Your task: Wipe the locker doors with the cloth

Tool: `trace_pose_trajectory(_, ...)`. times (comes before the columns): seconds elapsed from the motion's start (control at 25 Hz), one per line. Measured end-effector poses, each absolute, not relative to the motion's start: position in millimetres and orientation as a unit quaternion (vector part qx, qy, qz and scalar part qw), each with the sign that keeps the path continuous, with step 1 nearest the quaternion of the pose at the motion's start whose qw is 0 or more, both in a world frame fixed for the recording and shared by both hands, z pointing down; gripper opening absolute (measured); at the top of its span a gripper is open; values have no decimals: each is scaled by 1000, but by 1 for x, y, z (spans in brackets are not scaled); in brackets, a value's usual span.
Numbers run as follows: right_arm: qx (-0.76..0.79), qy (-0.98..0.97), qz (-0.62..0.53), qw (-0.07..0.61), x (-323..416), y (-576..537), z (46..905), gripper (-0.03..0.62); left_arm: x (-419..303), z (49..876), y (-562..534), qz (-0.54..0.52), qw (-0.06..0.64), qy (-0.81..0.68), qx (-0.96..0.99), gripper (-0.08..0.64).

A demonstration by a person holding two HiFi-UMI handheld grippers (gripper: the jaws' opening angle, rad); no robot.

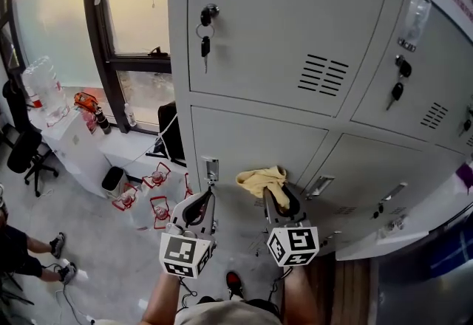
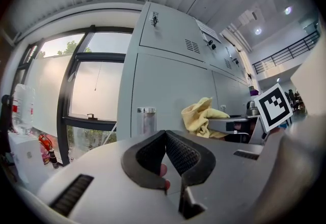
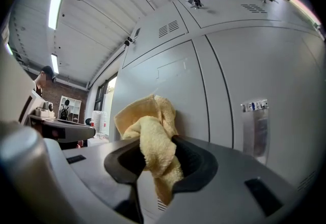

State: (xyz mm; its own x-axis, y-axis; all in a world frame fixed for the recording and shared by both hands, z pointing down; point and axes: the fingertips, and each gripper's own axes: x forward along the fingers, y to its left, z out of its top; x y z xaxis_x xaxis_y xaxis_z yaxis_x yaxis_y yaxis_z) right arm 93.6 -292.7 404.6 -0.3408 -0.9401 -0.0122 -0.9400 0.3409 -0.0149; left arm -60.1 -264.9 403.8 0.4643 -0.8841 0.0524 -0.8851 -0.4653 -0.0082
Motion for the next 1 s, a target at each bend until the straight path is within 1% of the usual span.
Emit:
trace_pose_trajectory(0.6,-612,791,-4,13,143,-284,403,144,-35,405,-265,26,10,-495,868,23)
trace_pose_trajectory(1.0,-613,790,-4,17,144,-282,403,141,-35,404,-266,27,10,-495,869,23)
